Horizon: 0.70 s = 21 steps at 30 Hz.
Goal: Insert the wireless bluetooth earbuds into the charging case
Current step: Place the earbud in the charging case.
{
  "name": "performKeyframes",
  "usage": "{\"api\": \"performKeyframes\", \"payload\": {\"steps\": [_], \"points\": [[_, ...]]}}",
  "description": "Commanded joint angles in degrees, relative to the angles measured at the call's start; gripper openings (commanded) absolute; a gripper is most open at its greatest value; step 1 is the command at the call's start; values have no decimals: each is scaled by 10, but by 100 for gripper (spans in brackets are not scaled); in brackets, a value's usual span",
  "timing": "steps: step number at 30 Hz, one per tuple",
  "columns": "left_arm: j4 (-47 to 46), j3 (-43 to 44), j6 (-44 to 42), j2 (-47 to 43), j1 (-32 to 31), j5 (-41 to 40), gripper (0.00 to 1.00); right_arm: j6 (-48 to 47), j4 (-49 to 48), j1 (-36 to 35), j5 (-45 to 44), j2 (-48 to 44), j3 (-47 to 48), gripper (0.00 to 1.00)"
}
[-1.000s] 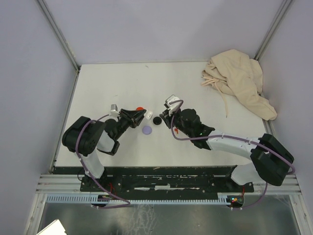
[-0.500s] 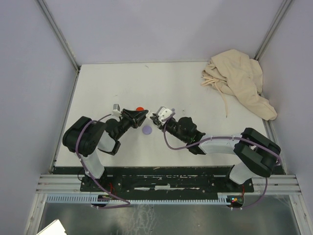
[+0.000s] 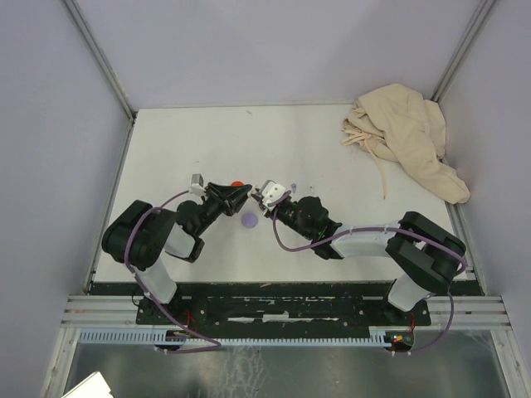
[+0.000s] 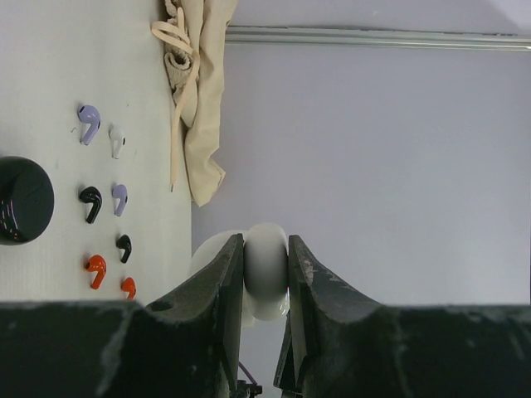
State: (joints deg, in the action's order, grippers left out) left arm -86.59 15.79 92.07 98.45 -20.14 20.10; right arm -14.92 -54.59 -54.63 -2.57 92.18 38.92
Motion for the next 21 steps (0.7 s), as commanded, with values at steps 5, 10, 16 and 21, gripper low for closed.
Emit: {"api": "performKeyframes", "payload": {"steps": [5, 10, 16, 21], "points": [[-14, -1, 8, -32, -4, 20, 3, -14, -38, -2, -17, 5, 19, 2], [-12, -1, 9, -35, -5, 19, 3, -18, -37, -2, -17, 6, 18, 2], [-6, 0, 8, -39, -5, 16, 3, -18, -31, -2, -17, 5, 18, 2], [-1, 5, 7, -37, -5, 11, 3, -10, -14, -1, -14, -3, 18, 3]]}}
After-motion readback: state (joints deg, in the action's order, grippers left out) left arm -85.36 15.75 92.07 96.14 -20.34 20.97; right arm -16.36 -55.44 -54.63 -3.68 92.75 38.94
